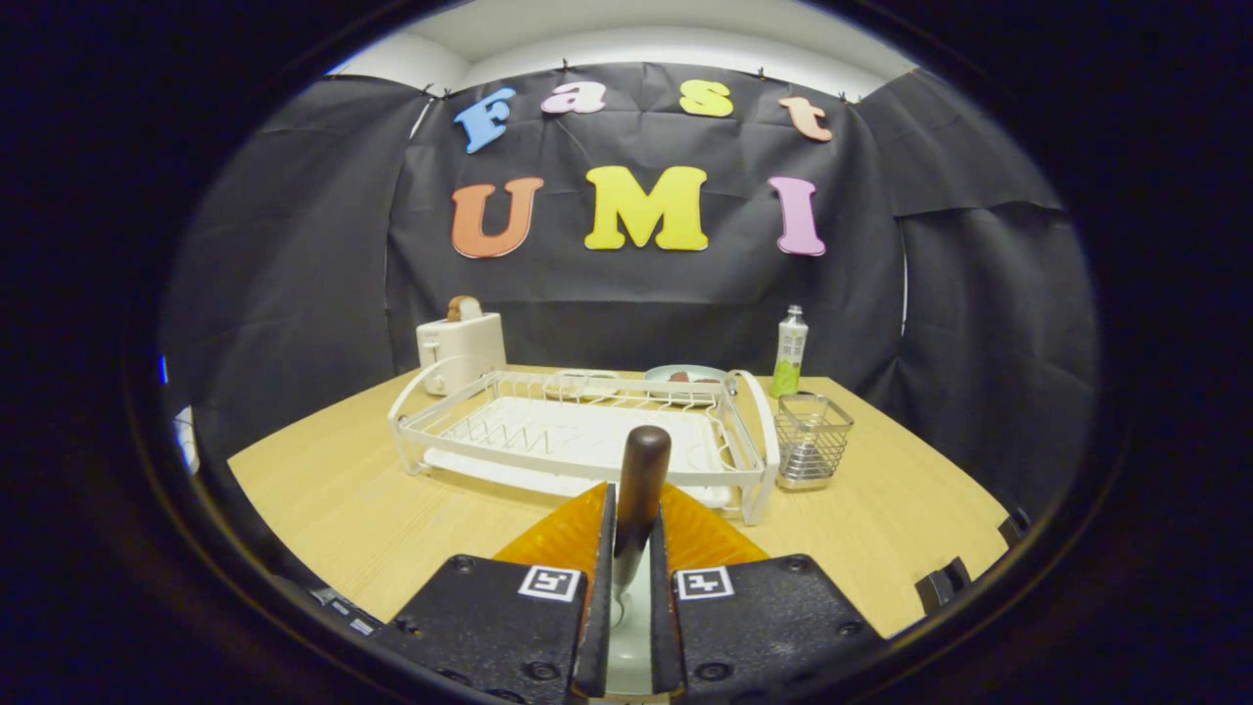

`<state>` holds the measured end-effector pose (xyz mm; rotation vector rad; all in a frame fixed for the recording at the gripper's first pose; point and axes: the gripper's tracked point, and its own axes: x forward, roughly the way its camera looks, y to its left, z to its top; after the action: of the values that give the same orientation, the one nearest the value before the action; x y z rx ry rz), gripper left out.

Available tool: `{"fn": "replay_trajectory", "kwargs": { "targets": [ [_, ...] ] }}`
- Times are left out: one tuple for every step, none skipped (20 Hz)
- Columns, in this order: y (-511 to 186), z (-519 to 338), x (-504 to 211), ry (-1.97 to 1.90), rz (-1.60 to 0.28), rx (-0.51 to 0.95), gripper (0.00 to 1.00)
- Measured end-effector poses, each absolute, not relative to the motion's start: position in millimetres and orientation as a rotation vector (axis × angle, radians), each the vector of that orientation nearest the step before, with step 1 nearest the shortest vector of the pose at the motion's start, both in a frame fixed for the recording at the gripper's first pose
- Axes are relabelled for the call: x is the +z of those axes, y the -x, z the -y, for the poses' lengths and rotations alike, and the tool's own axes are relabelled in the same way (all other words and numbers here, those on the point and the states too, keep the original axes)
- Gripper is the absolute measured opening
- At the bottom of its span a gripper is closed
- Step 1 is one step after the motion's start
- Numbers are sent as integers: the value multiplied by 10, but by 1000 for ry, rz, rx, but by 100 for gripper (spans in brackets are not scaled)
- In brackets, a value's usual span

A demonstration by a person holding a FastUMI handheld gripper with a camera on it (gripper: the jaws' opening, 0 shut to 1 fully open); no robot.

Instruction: Take the plate from the dish rack, then take the spoon from the basket and place it into the plate.

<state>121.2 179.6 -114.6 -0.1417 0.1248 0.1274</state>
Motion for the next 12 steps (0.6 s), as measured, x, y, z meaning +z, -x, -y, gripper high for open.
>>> {"fn": "replay_trajectory", "kwargs": {
  "targets": [
    [-1225,-1735,-1103,141,-118,115,31],
    [-1232,-1657,-1056,145,-111,89,41],
    [-1228,-1582,-1025,144,-105,67,50],
    [-1189,-1515,-980,143,-101,47,59],
    [-1144,-1476,-946,136,-87,35,68],
    [-1100,-1426,-882,130,-69,23,77],
    [-1044,-1368,-822,128,-53,6,86],
    [-1022,-1323,-790,127,-43,4,95],
    [-968,-1302,-742,129,-39,1,100],
    [-938,-1255,-715,129,-36,-4,100],
    [-896,-1226,-685,128,-35,-8,100],
    [-852,-1216,-654,129,-31,-3,100]
  ]
}}
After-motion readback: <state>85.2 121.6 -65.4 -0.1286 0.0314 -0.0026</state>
